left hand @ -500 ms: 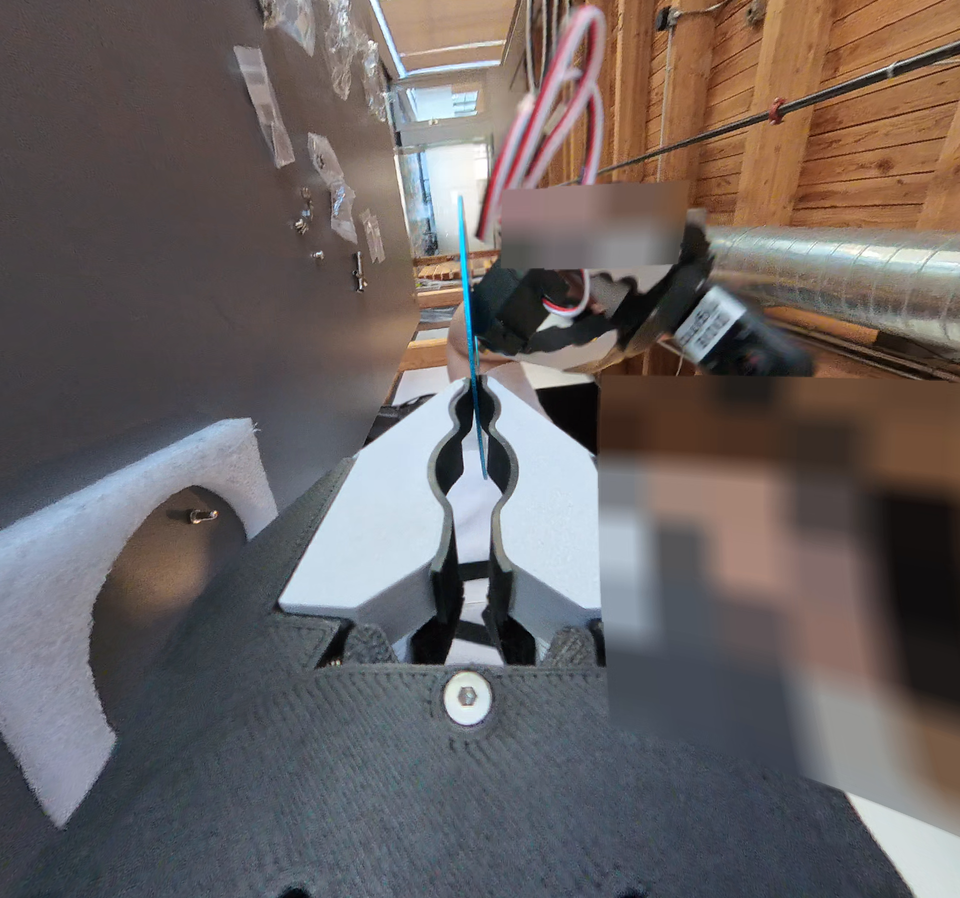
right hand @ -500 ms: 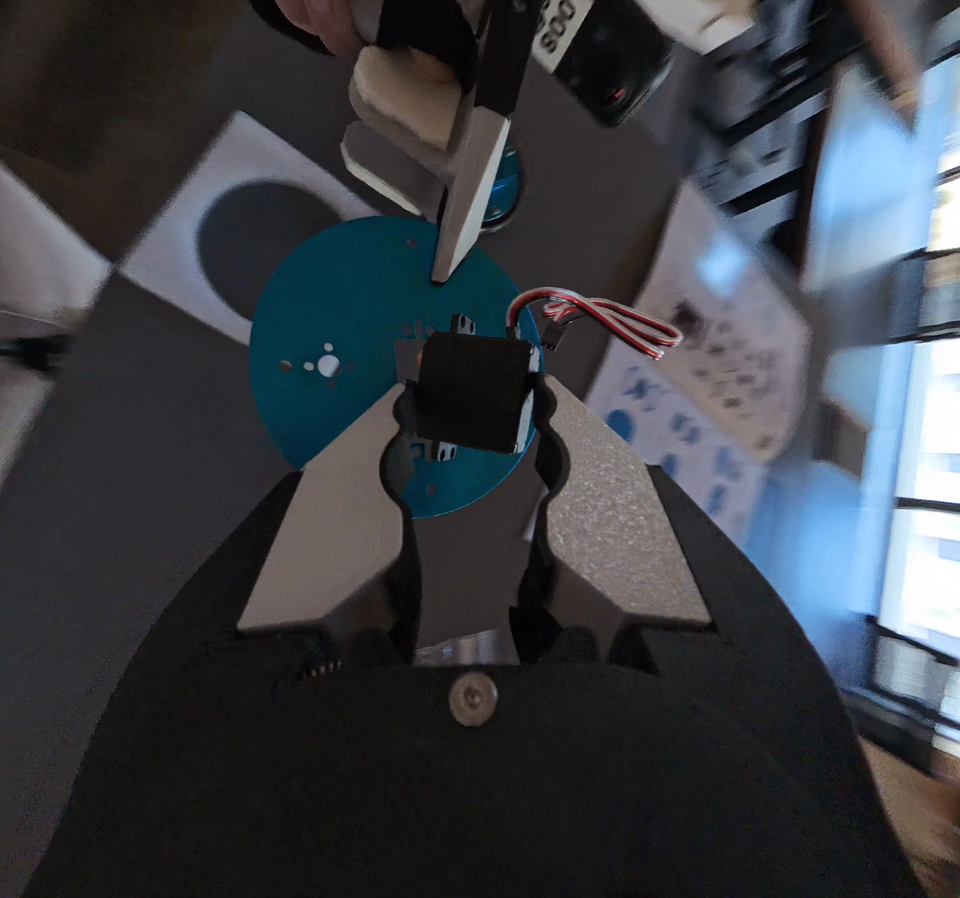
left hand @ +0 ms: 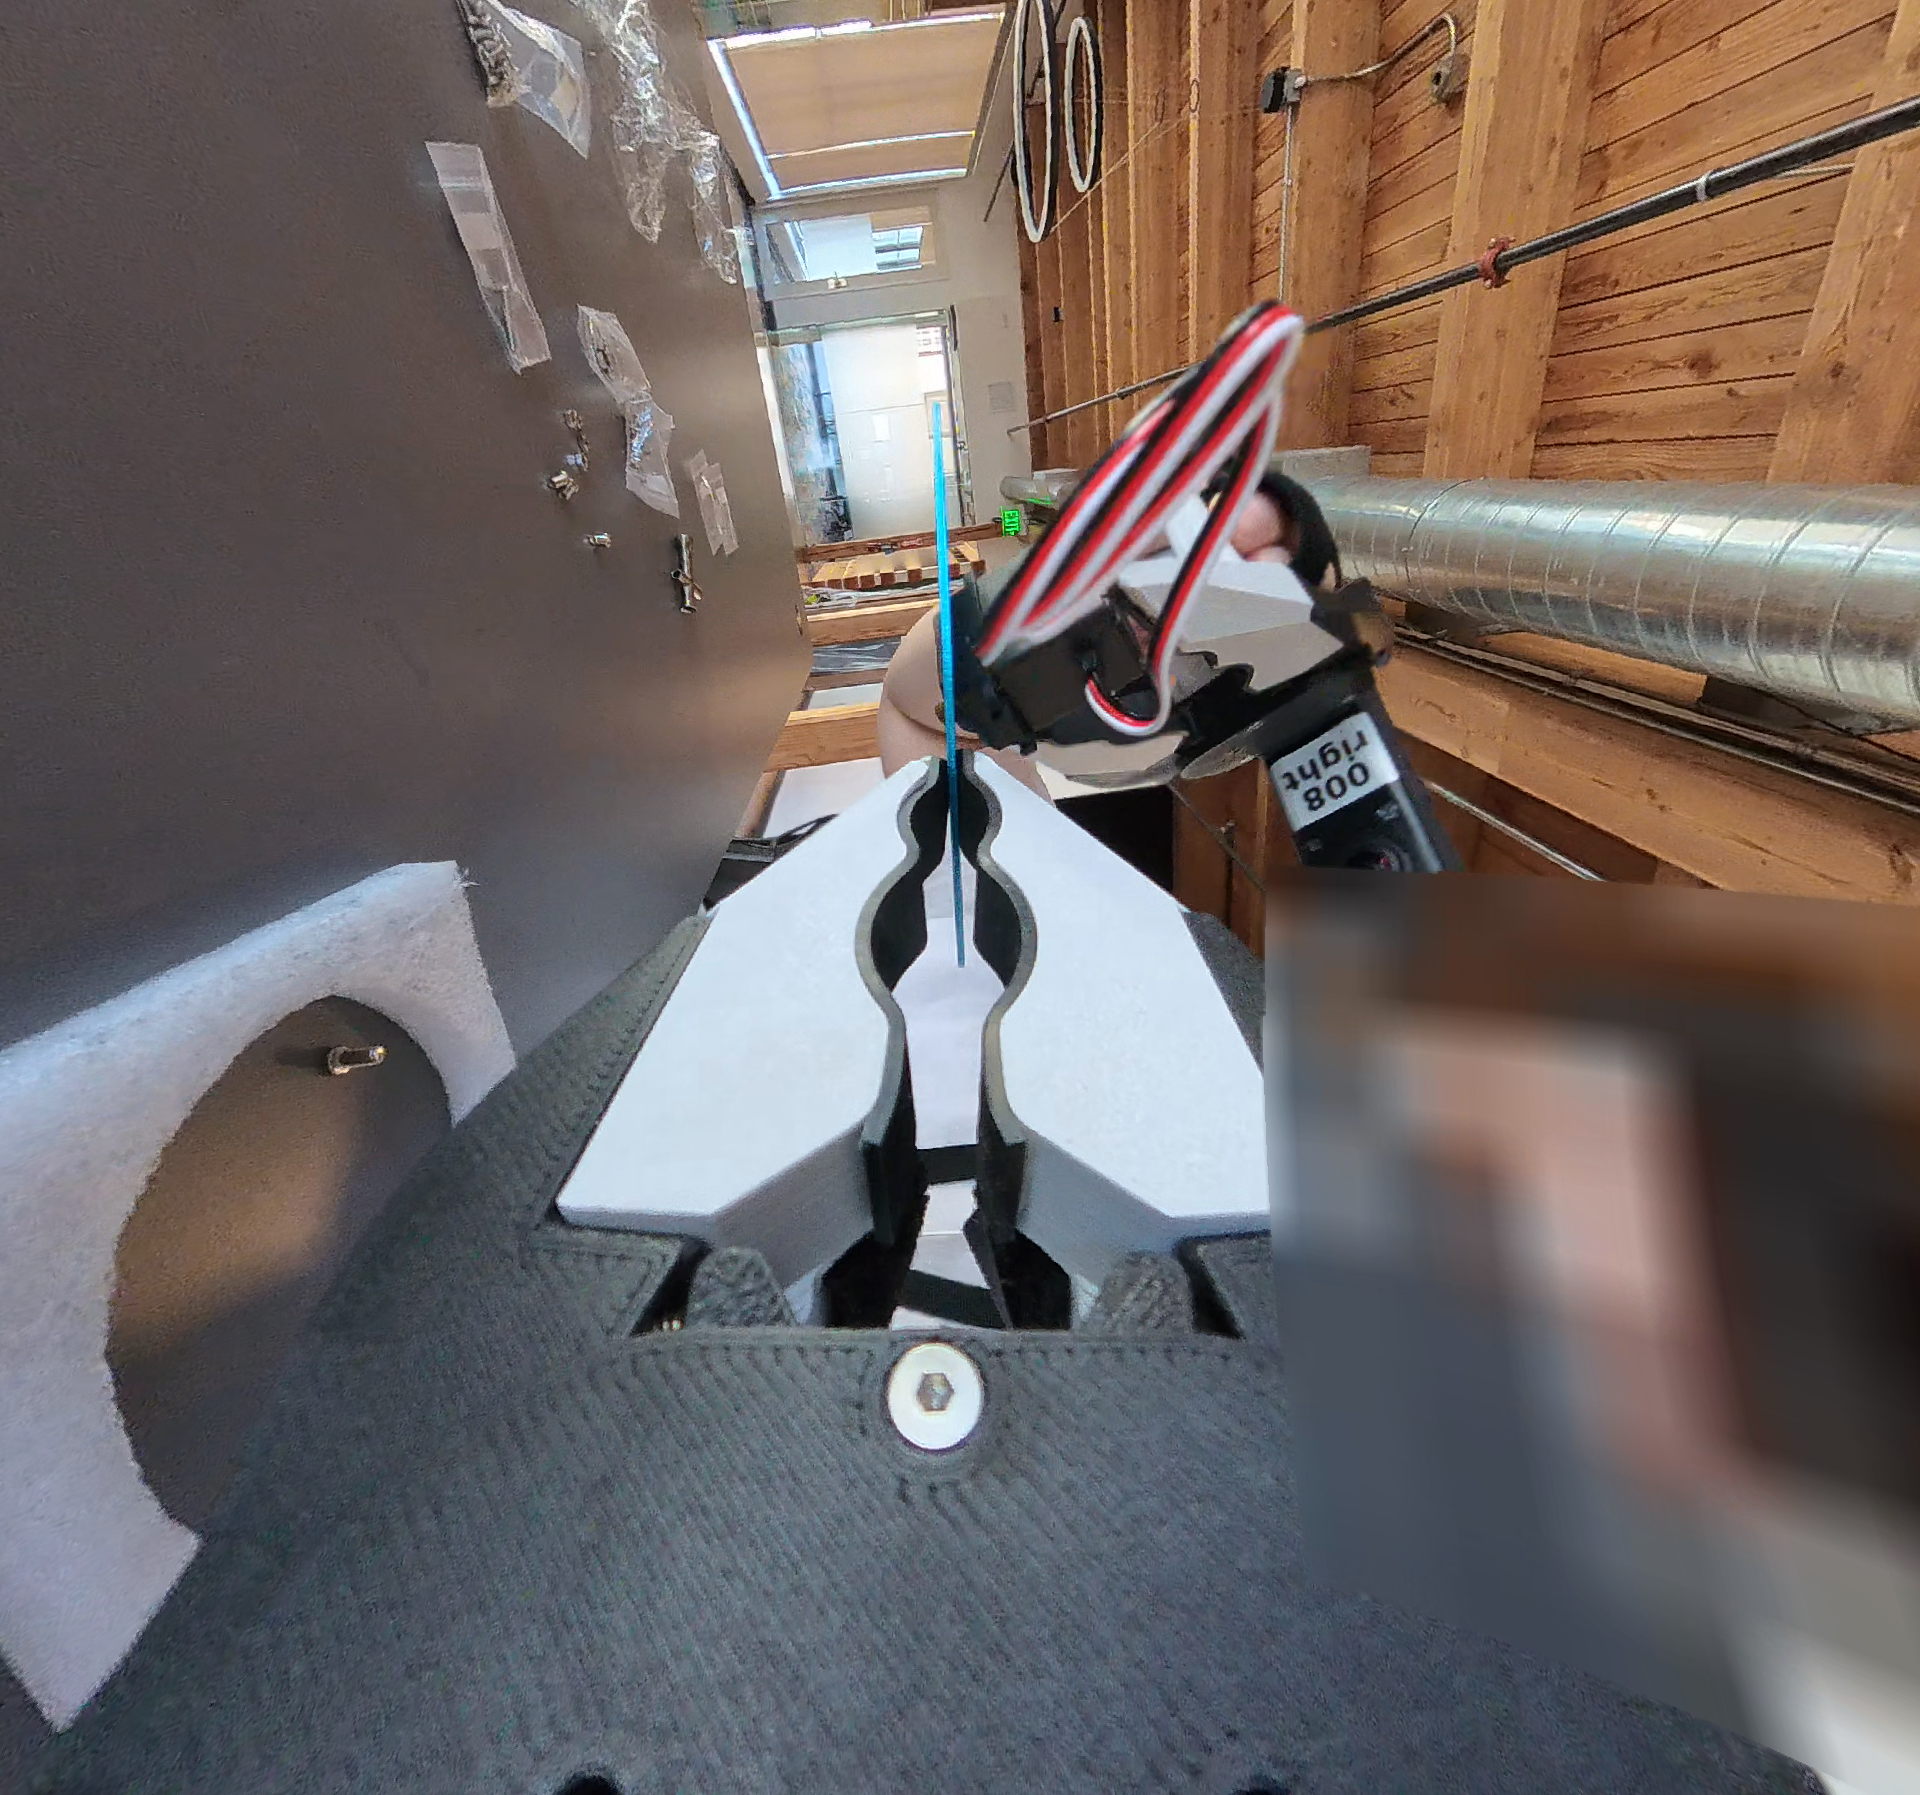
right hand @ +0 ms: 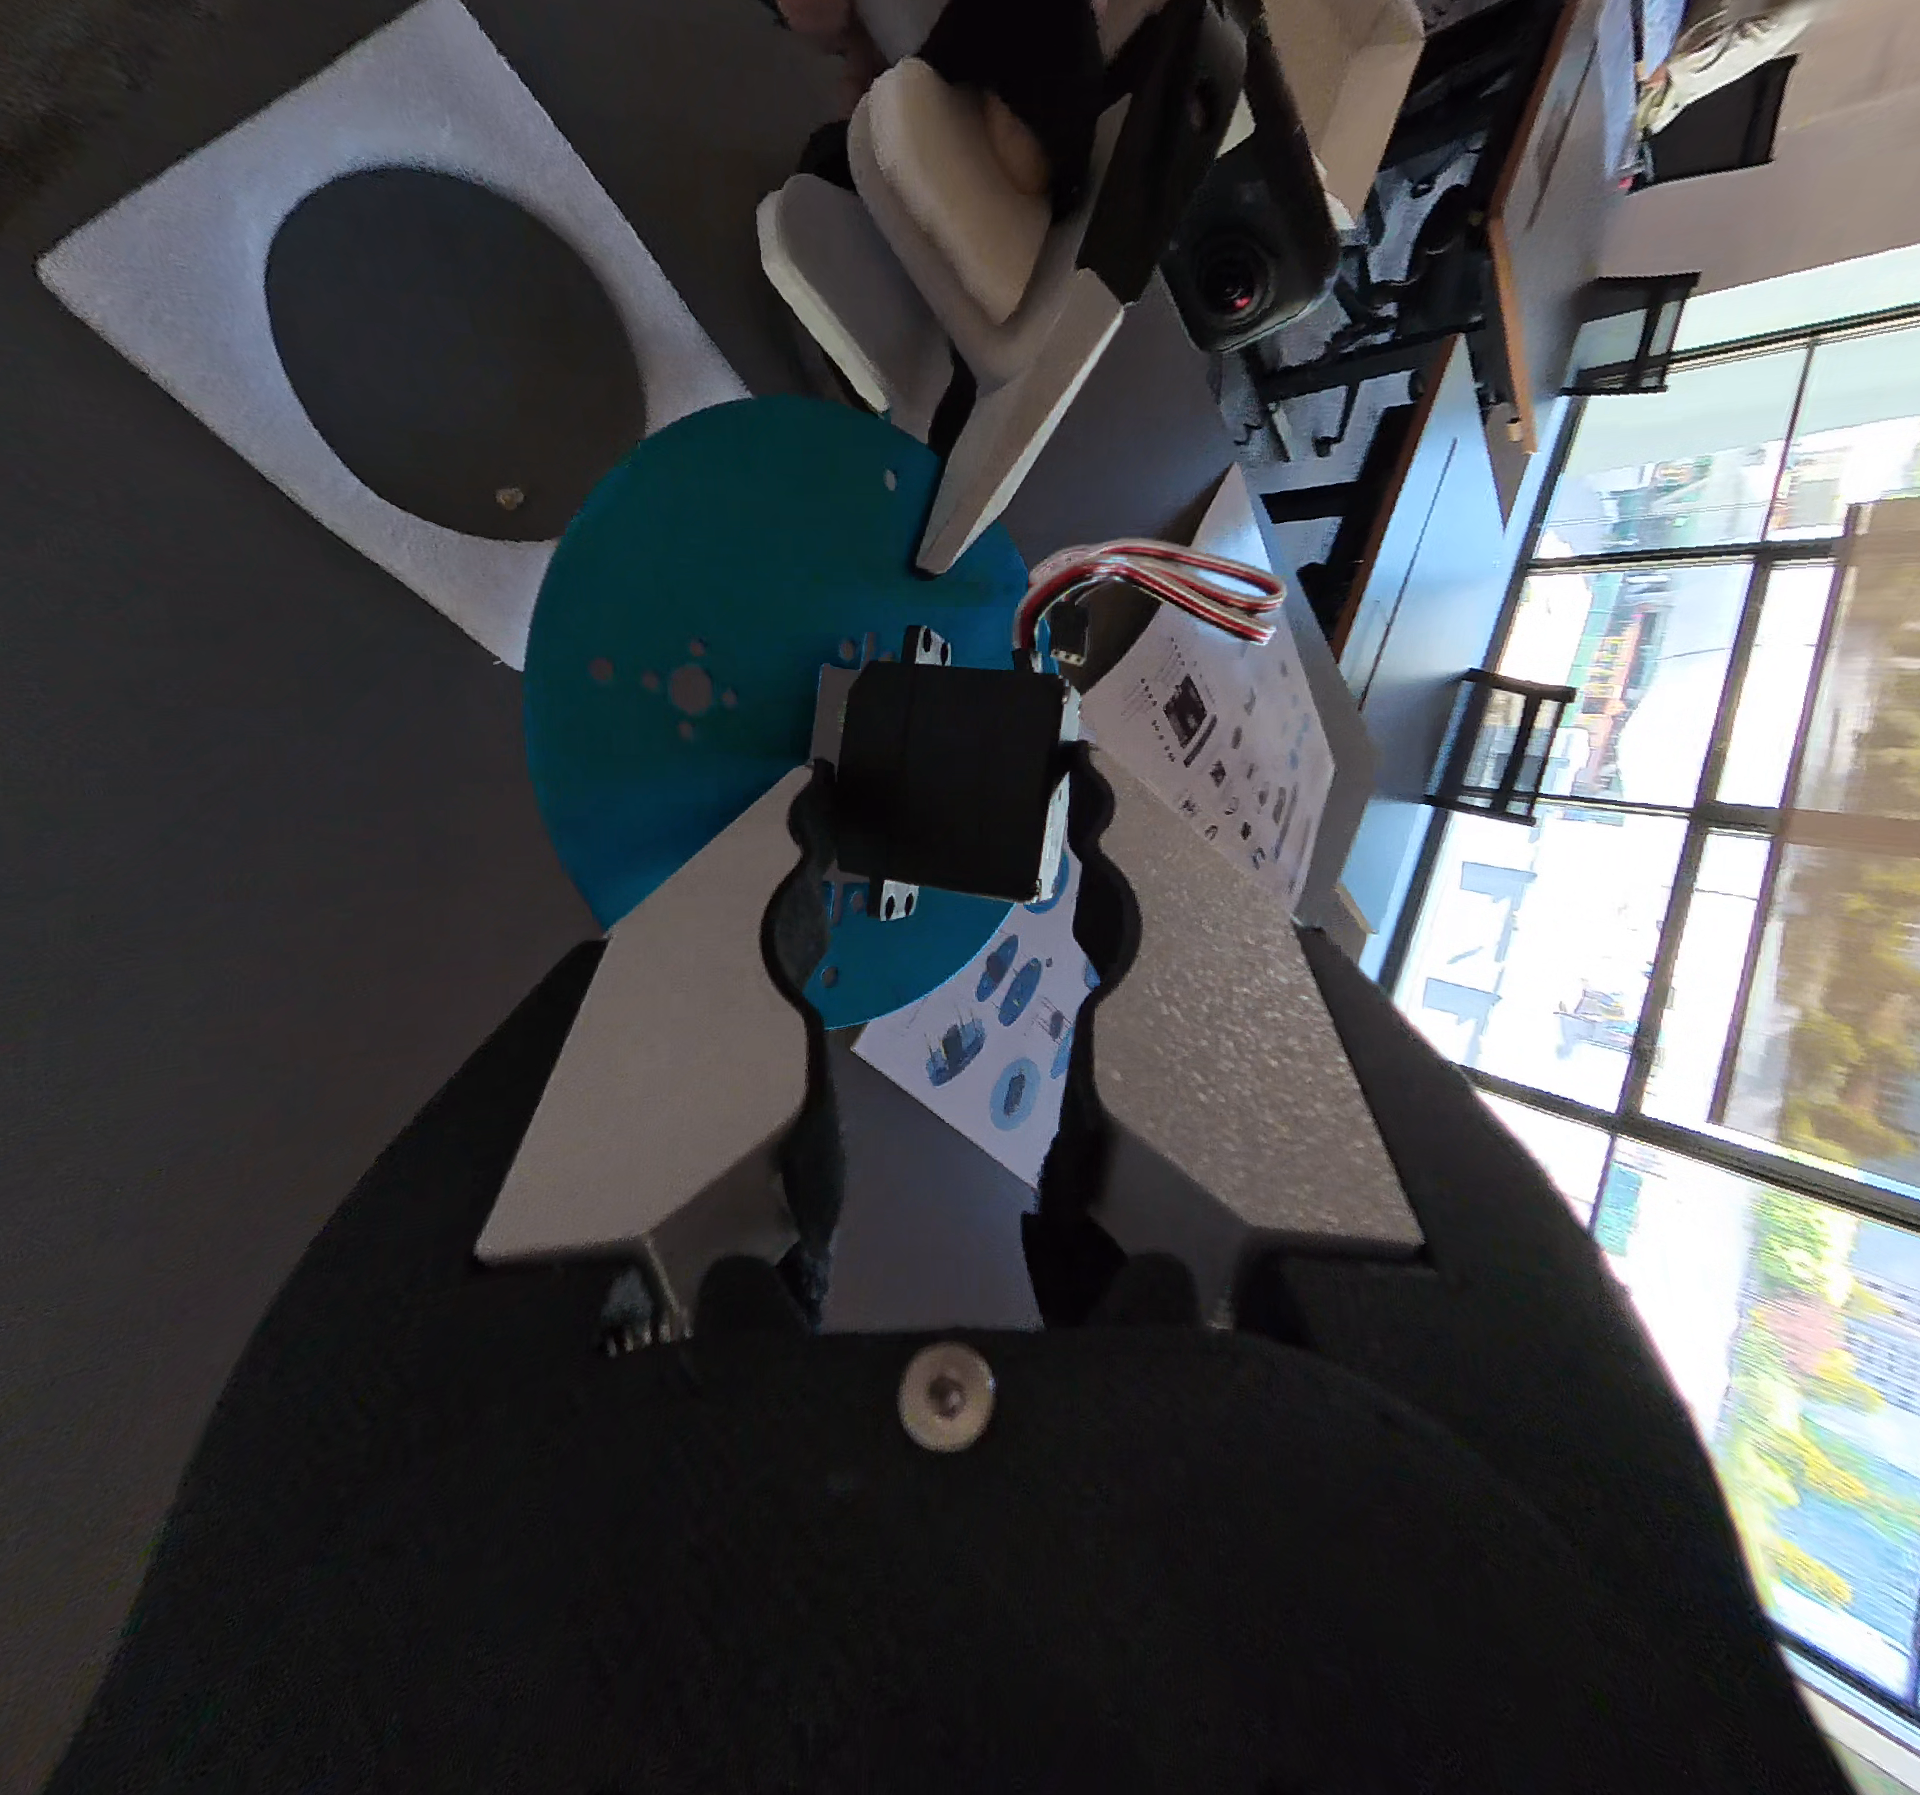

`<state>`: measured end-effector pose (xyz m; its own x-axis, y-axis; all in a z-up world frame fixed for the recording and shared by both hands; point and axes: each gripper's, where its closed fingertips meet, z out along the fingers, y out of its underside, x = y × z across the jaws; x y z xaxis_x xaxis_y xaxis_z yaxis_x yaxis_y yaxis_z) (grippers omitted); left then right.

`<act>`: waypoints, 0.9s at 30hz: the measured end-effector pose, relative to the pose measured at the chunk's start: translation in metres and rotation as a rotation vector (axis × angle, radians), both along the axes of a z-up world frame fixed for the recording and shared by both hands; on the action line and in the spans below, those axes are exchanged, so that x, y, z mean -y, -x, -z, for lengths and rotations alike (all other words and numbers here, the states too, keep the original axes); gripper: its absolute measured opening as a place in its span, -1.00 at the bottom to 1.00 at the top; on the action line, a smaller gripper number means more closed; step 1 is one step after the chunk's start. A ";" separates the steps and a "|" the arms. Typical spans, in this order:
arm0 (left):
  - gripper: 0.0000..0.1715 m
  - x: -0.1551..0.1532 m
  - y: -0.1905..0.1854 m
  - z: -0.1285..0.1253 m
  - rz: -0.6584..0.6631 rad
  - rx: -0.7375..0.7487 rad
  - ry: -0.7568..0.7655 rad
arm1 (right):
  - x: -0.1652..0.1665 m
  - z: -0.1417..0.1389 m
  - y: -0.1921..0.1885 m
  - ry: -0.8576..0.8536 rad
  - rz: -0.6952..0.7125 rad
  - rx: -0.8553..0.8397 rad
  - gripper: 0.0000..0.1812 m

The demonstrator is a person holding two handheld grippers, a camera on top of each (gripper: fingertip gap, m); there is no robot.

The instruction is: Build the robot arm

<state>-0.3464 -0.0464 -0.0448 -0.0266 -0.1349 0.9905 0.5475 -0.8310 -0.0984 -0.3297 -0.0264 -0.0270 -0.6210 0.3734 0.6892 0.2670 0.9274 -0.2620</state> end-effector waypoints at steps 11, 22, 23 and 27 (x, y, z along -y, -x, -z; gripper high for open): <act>-1.00 0.003 0.001 -0.002 -0.004 -0.002 -0.003 | 0.010 0.000 -0.008 0.246 -0.006 0.190 -0.45; -0.99 0.011 -0.012 0.004 0.034 -0.026 0.007 | 0.015 -0.004 -0.008 0.721 0.072 0.393 -0.83; -0.99 0.011 -0.012 0.004 0.033 -0.022 0.008 | 0.016 -0.004 -0.009 0.729 0.071 0.405 -0.78; -0.99 0.011 -0.015 0.002 0.037 -0.015 0.003 | 0.014 0.007 -0.011 0.693 0.097 0.449 -0.59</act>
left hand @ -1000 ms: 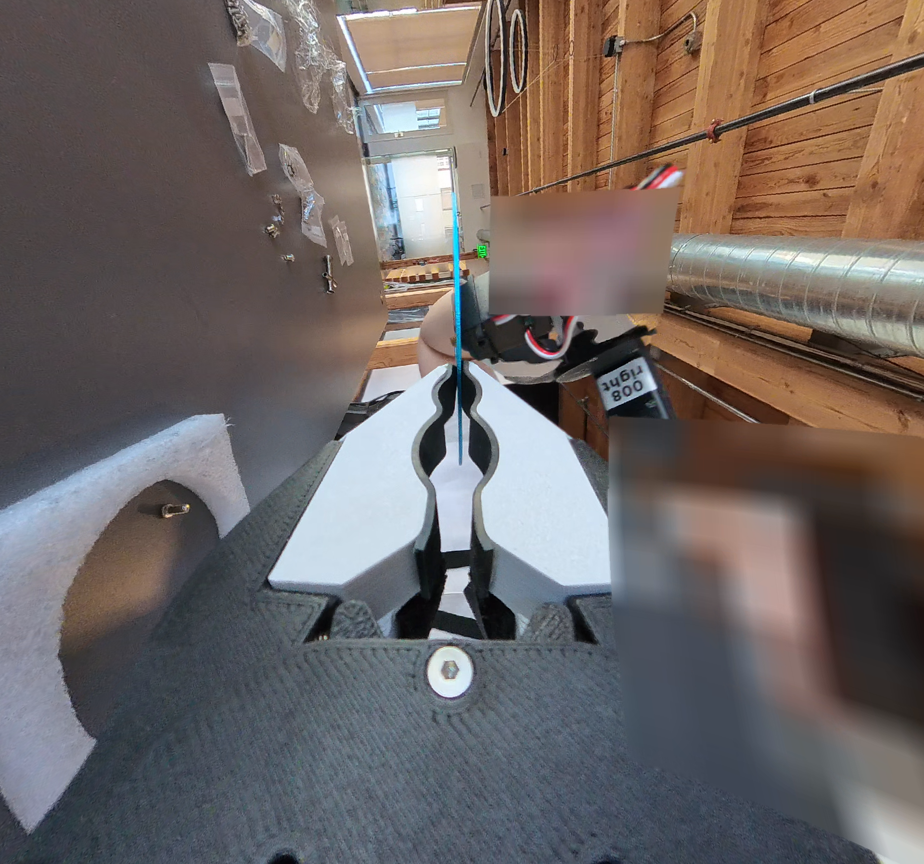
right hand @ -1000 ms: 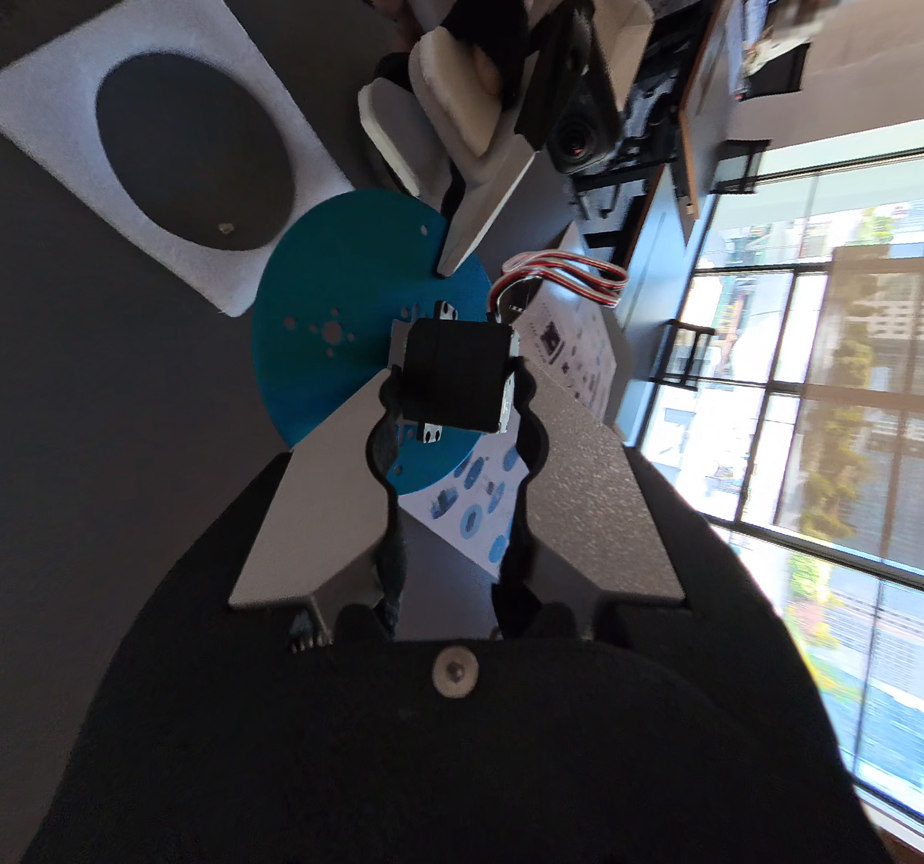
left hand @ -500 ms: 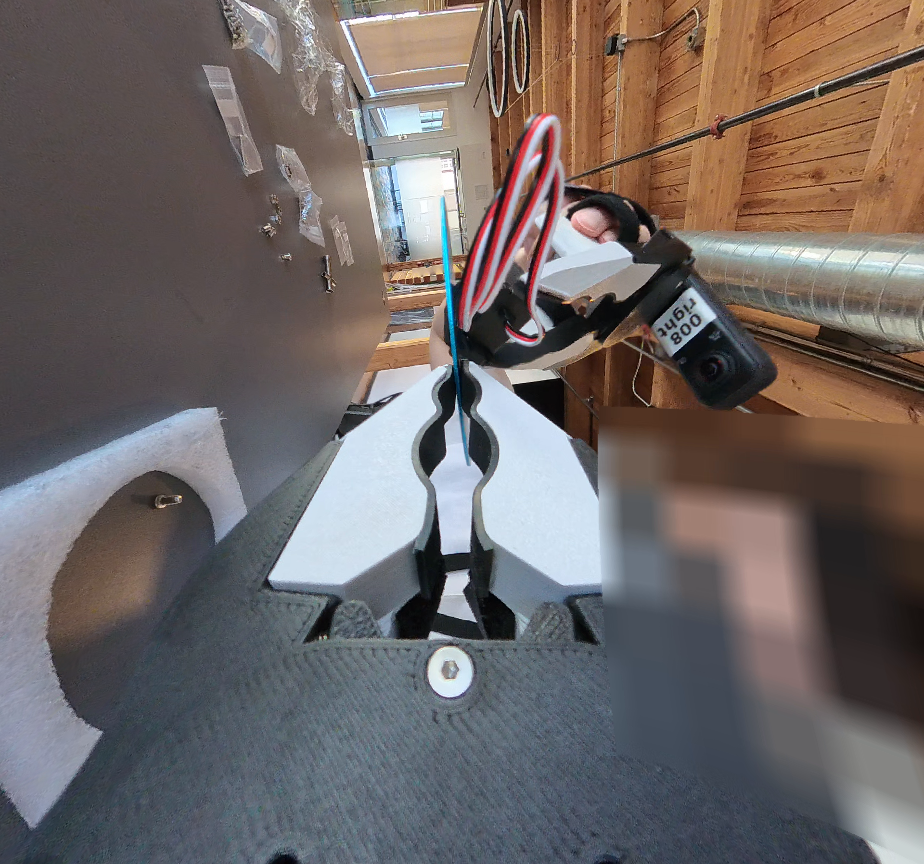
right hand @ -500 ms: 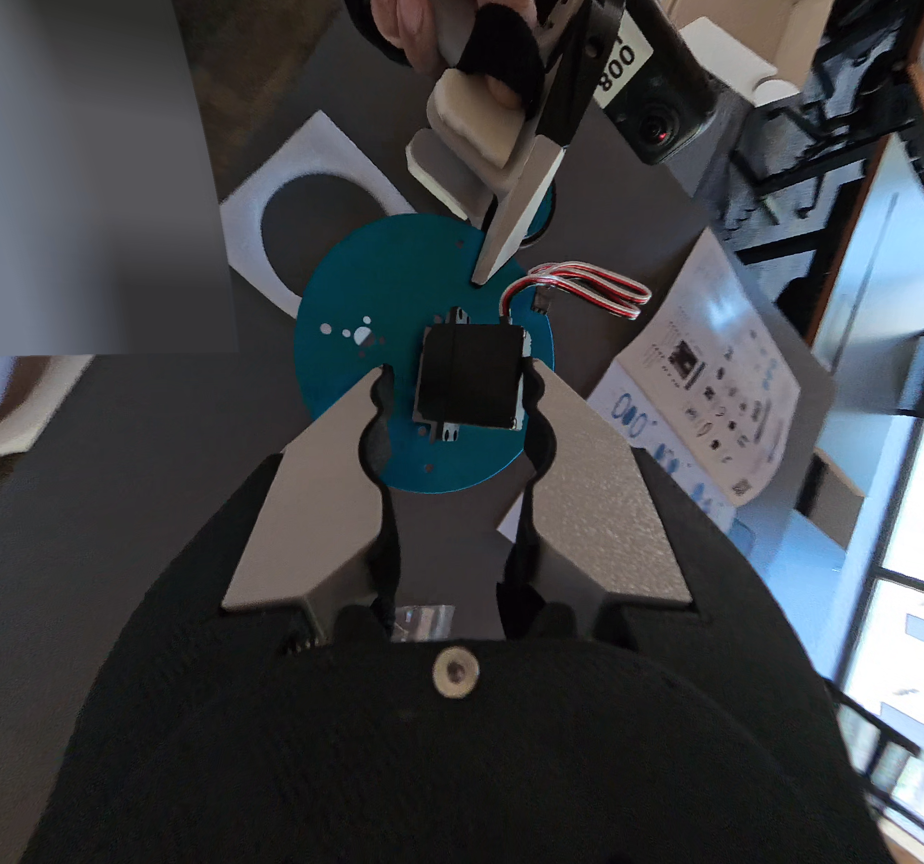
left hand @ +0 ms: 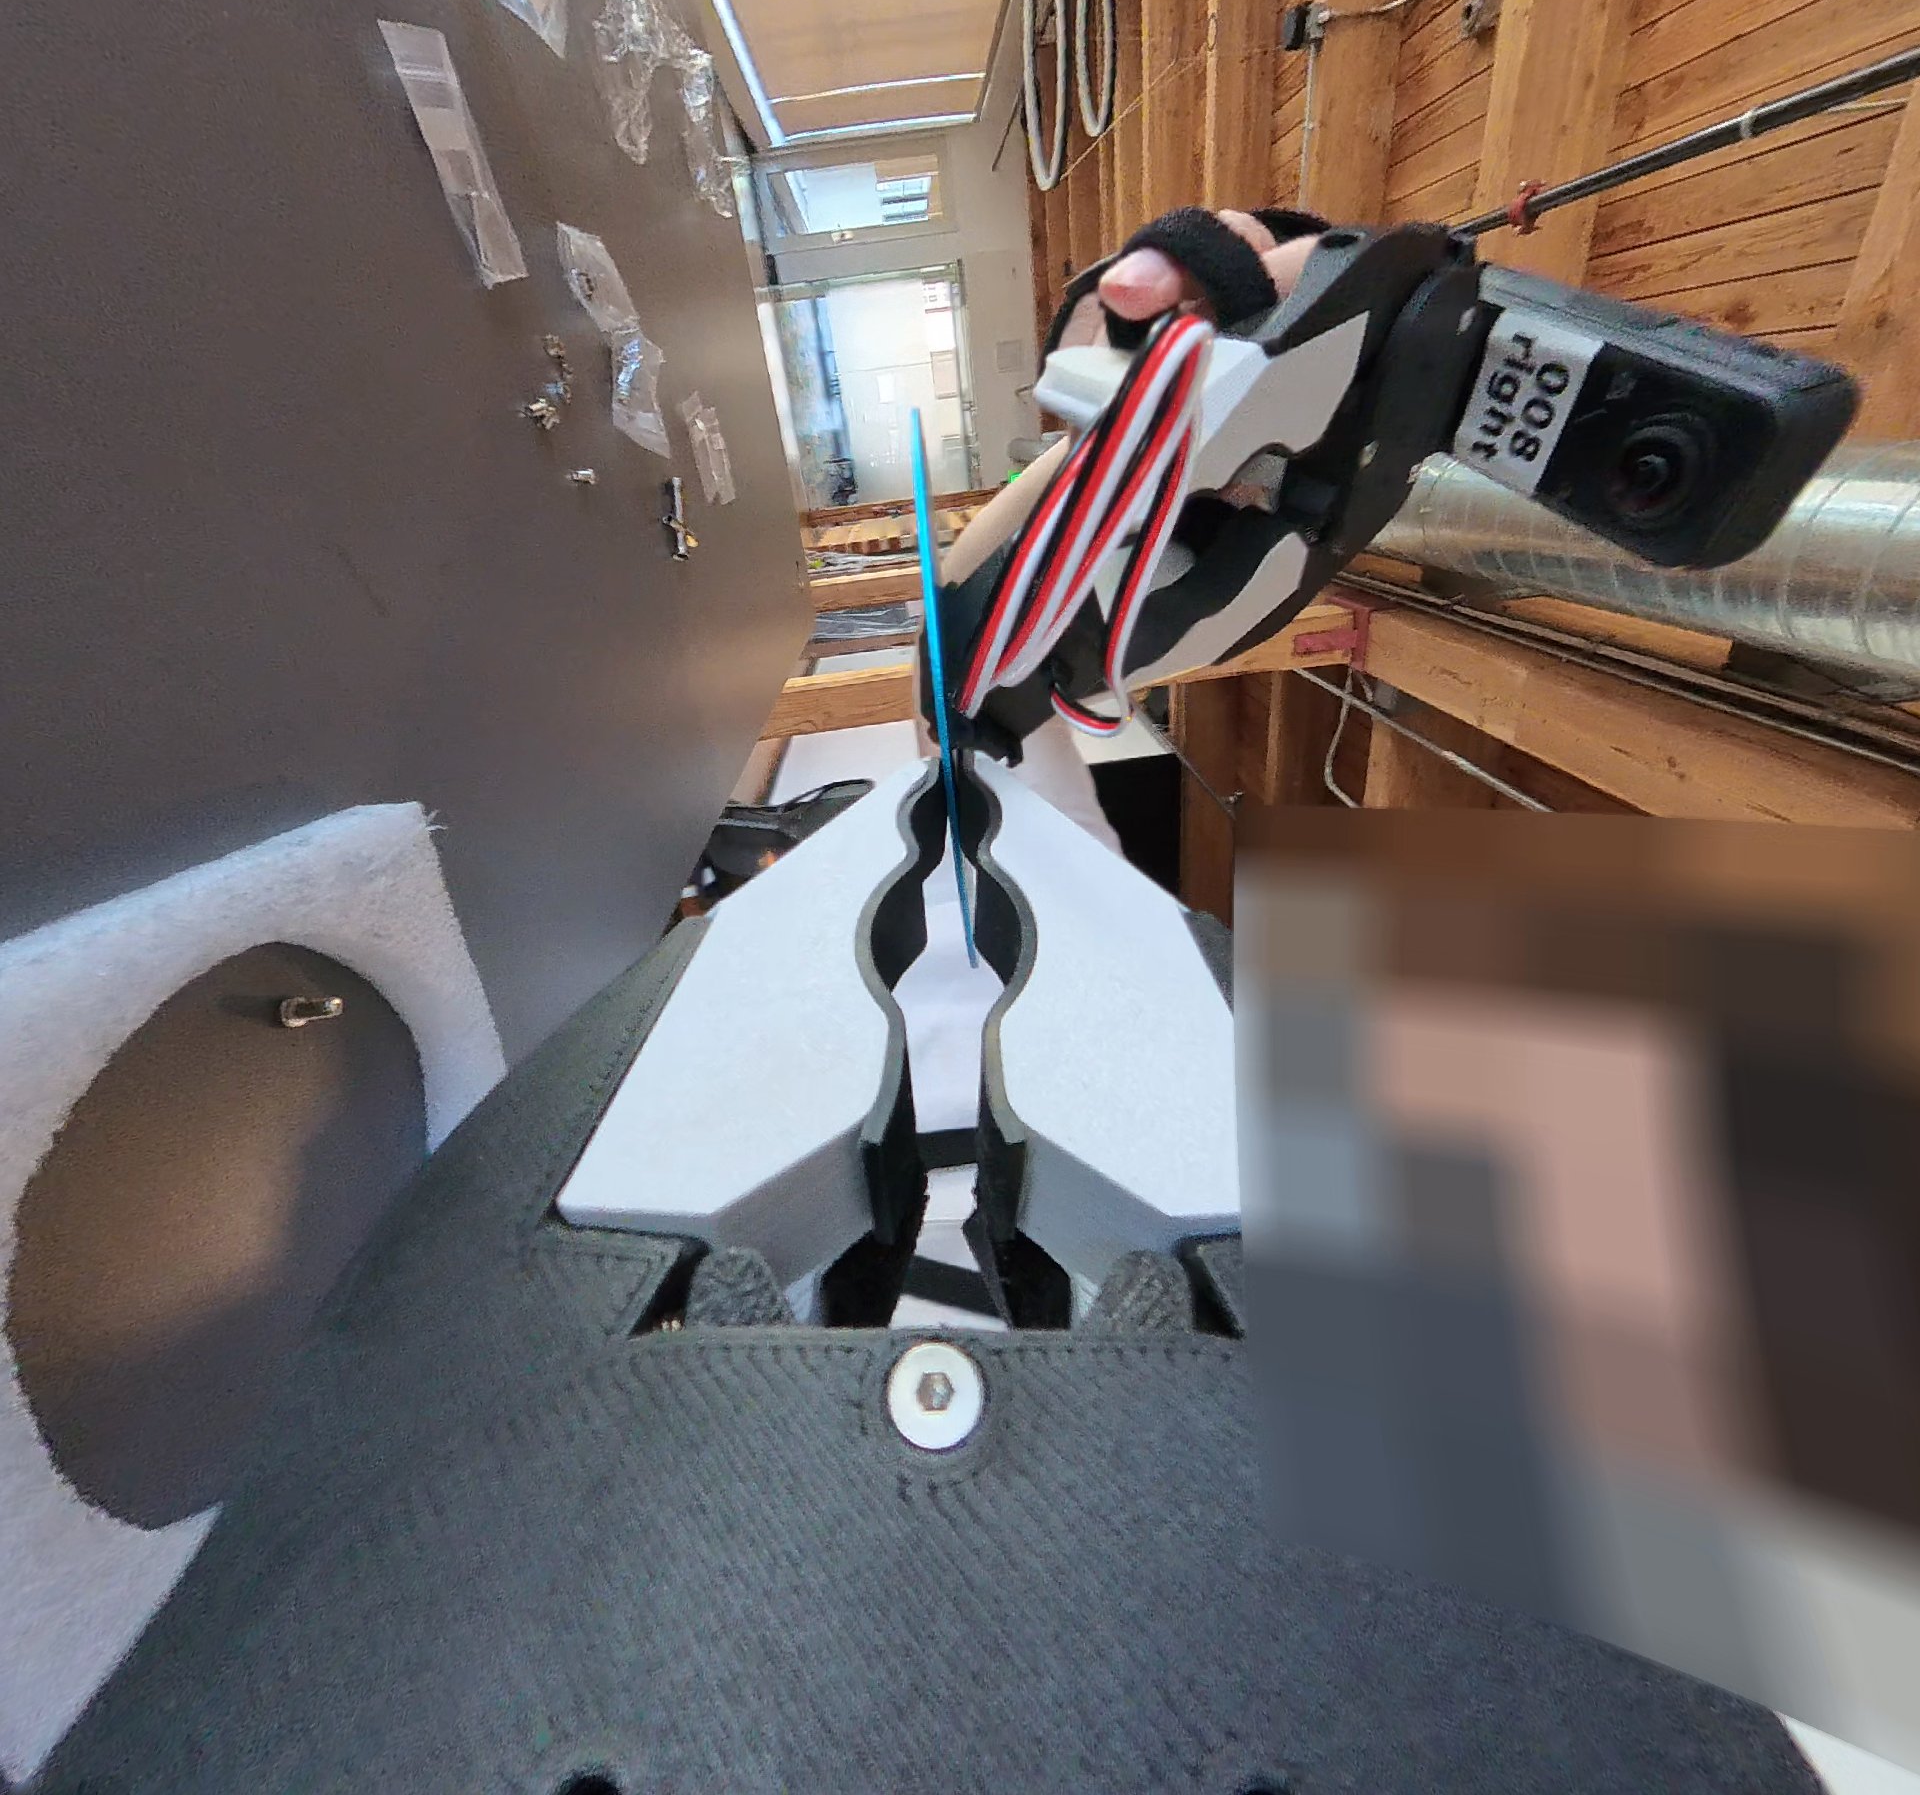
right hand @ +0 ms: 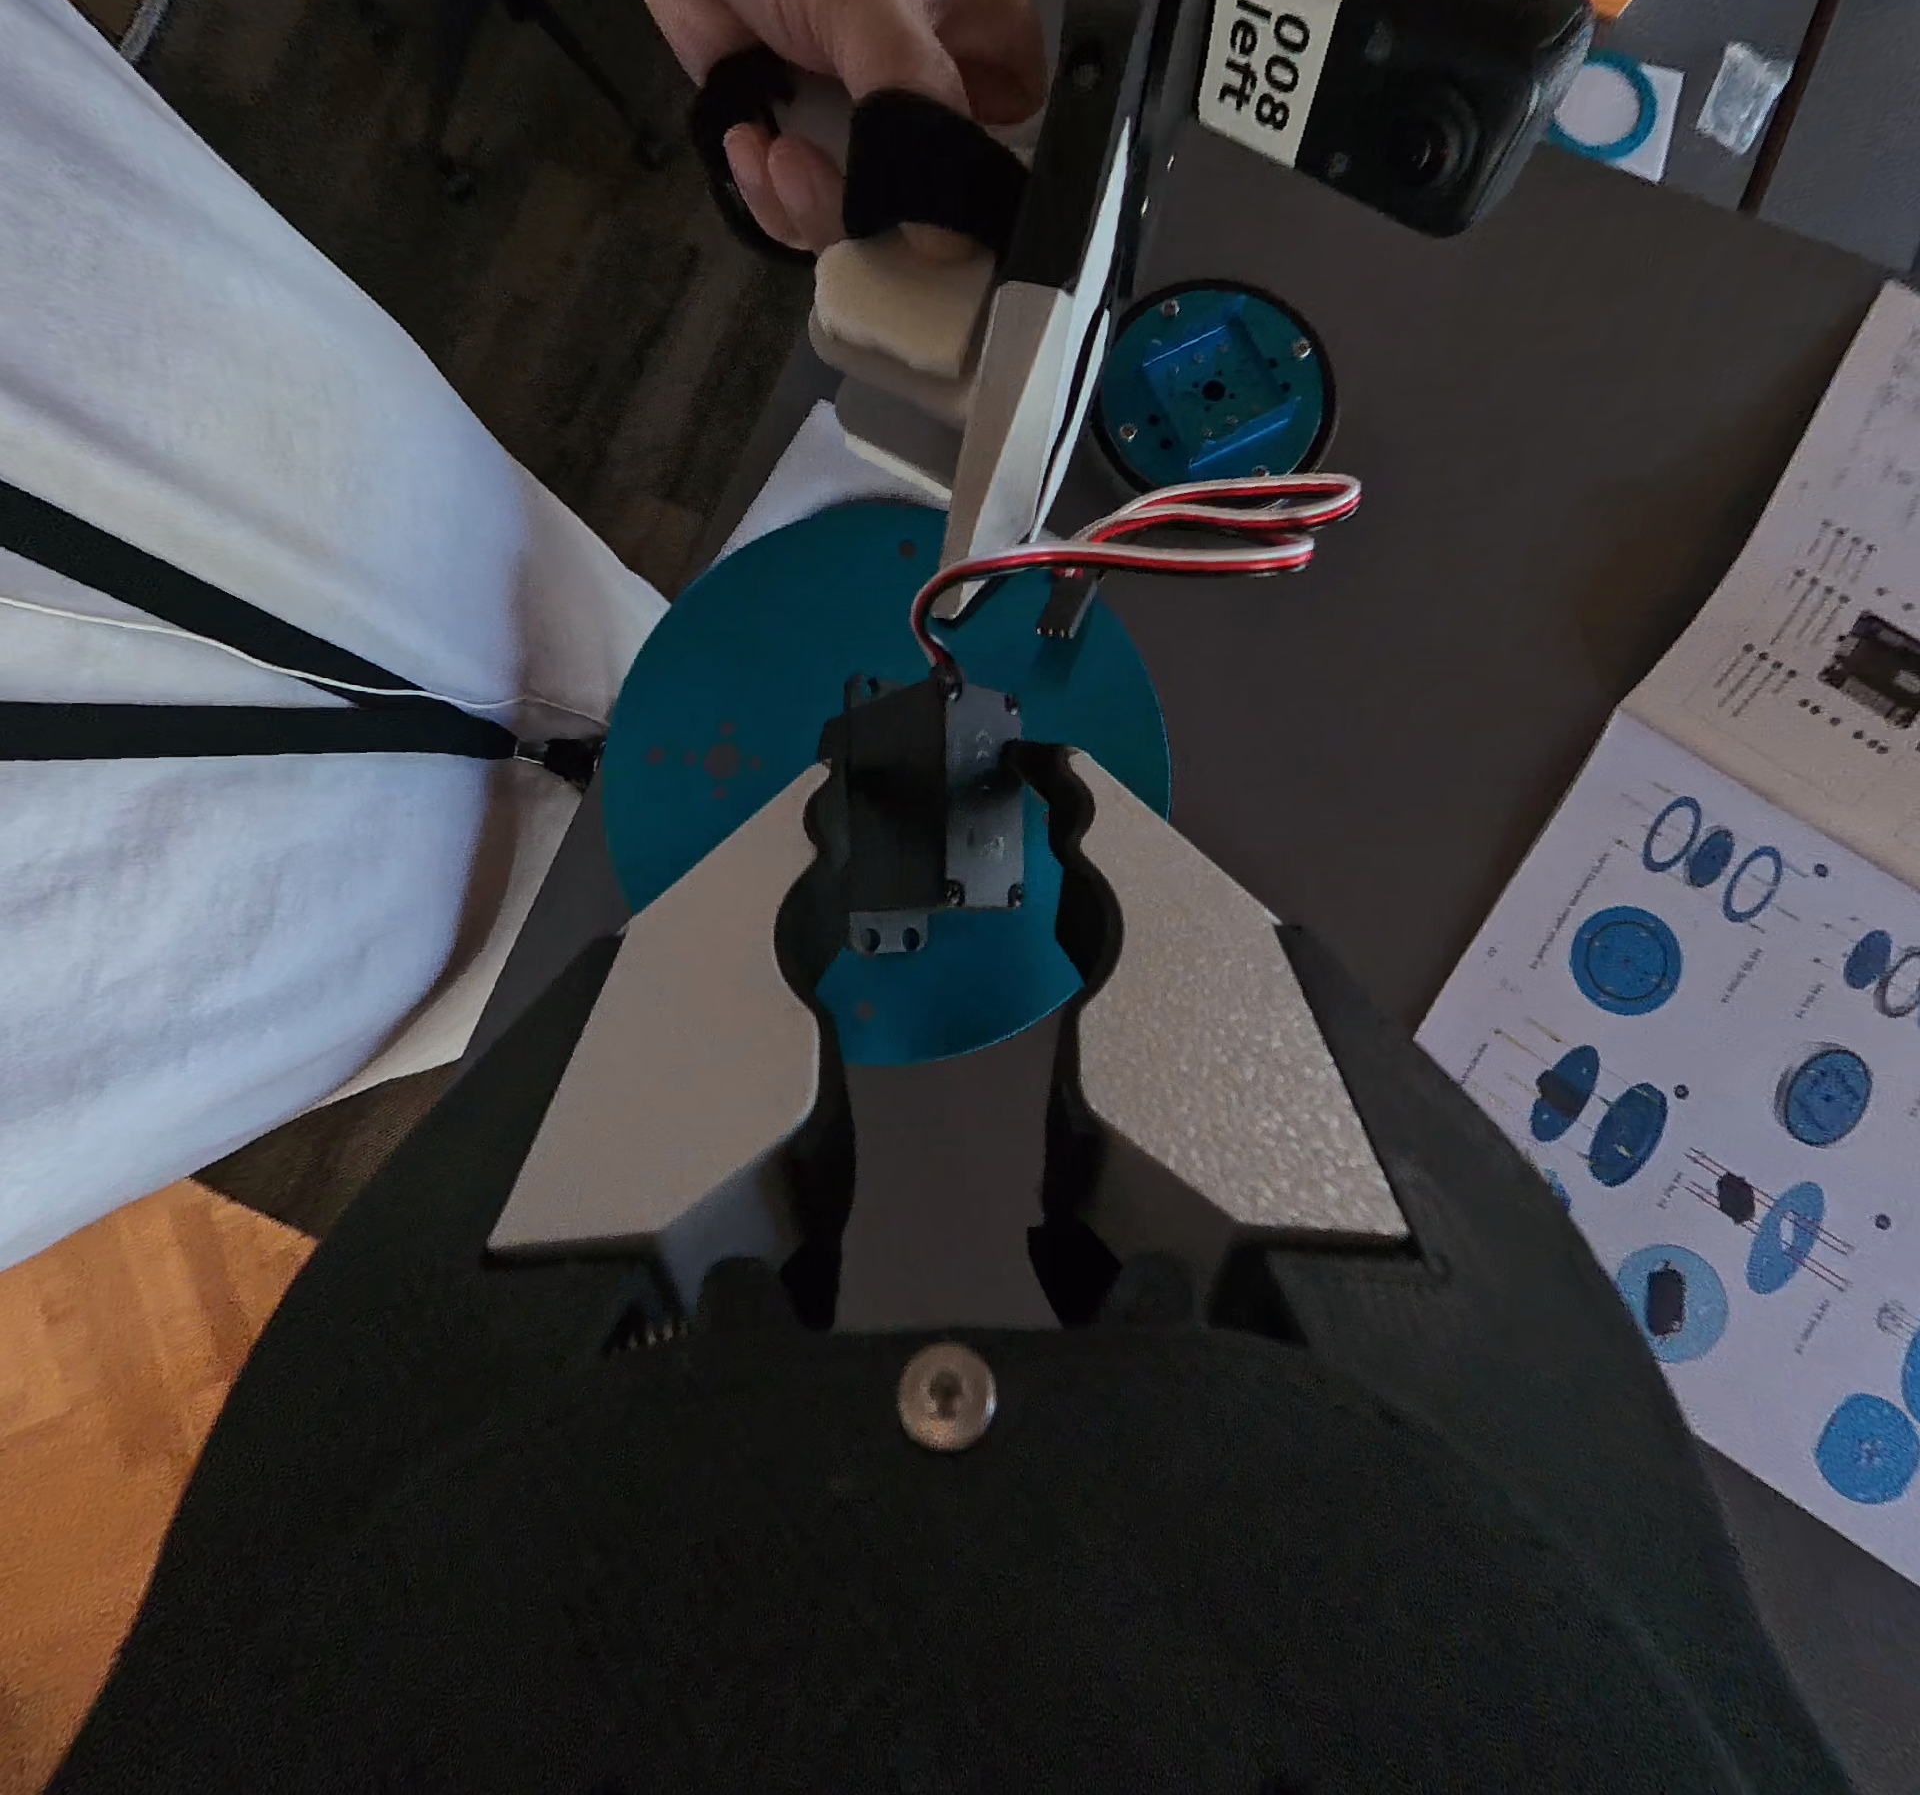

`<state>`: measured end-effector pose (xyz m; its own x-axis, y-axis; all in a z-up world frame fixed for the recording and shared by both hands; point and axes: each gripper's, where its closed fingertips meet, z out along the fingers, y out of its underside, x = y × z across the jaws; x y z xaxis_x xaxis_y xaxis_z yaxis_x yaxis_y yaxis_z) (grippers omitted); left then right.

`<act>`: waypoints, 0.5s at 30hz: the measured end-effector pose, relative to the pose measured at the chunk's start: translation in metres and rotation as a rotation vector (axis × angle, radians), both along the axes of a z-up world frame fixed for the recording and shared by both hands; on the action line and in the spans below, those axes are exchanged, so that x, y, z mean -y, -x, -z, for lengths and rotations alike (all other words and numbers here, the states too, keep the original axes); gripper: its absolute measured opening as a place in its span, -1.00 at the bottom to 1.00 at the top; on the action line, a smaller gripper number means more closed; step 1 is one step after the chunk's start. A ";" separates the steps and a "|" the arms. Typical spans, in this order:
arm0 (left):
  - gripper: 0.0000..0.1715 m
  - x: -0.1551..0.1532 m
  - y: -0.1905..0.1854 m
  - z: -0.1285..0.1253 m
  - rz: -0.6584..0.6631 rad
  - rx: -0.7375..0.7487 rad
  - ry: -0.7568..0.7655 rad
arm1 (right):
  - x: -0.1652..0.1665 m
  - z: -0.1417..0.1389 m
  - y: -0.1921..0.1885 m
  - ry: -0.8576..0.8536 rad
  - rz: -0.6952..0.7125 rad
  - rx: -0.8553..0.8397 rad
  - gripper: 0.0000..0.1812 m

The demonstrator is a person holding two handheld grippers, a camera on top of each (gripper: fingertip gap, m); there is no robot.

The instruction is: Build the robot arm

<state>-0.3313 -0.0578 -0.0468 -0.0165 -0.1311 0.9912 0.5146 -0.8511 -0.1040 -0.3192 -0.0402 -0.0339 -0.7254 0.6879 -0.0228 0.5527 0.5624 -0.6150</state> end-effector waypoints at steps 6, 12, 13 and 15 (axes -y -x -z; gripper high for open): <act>-0.99 0.001 -0.006 0.005 0.019 -0.078 -0.008 | 0.003 0.012 -0.008 0.036 -0.021 0.146 -0.60; -1.00 -0.001 -0.001 0.003 -0.007 -0.077 -0.032 | 0.005 0.010 -0.007 0.008 0.011 0.157 -0.73; -0.99 -0.002 0.001 0.001 -0.016 -0.063 -0.034 | 0.004 0.008 -0.005 -0.015 0.025 0.129 -0.73; -0.99 -0.003 0.004 -0.003 -0.032 -0.021 -0.036 | 0.003 0.004 -0.002 -0.085 0.037 0.058 -0.74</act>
<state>-0.3356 -0.0548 -0.0440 0.0092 -0.1669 0.9859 0.5388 -0.8298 -0.1455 -0.3175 -0.0430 -0.0383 -0.6984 0.7157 -0.0046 0.6078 0.5896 -0.5320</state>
